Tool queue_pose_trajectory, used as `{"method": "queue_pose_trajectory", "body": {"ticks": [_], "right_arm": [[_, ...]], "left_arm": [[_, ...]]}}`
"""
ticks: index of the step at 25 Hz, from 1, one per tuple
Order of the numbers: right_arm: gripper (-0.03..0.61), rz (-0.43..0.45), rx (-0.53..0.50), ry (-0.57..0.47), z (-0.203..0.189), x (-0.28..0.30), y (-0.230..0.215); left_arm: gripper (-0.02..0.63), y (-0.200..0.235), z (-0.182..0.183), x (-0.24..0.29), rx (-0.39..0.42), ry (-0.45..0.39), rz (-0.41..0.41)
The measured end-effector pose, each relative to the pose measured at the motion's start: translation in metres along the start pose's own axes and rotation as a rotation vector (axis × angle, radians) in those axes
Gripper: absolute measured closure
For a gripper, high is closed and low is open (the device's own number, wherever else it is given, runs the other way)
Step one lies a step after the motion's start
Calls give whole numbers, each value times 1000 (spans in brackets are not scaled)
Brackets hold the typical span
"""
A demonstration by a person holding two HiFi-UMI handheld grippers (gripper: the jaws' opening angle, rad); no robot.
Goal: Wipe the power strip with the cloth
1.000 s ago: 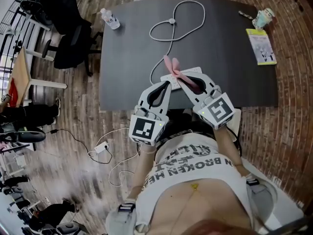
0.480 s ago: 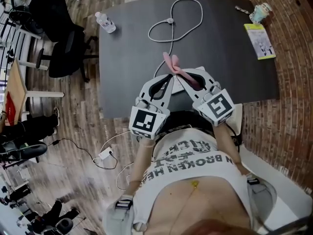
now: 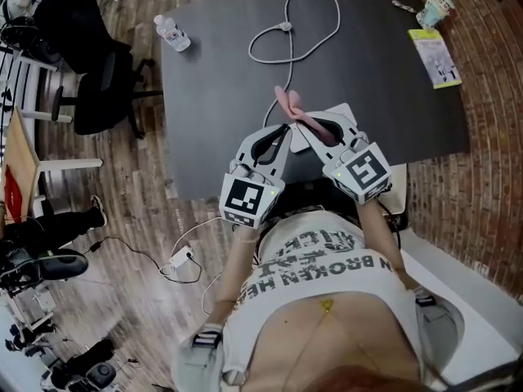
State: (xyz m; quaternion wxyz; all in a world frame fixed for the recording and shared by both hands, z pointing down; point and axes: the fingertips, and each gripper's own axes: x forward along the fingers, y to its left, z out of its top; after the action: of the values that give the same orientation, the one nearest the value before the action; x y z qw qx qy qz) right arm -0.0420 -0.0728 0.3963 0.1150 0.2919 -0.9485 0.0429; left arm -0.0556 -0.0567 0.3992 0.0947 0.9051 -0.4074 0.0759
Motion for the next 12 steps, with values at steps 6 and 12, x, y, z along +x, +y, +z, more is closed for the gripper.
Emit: {"method": "queue_pose_trajectory", "body": {"ticks": [6,12], "right_arm": [[561,26,-11,9,-12,2,-4],[561,68,-6,49,-24,3,-10]], "left_arm": [[606,5,-14,5,-19,24,24],[606,9,-21,13,-38,49,69]]}}
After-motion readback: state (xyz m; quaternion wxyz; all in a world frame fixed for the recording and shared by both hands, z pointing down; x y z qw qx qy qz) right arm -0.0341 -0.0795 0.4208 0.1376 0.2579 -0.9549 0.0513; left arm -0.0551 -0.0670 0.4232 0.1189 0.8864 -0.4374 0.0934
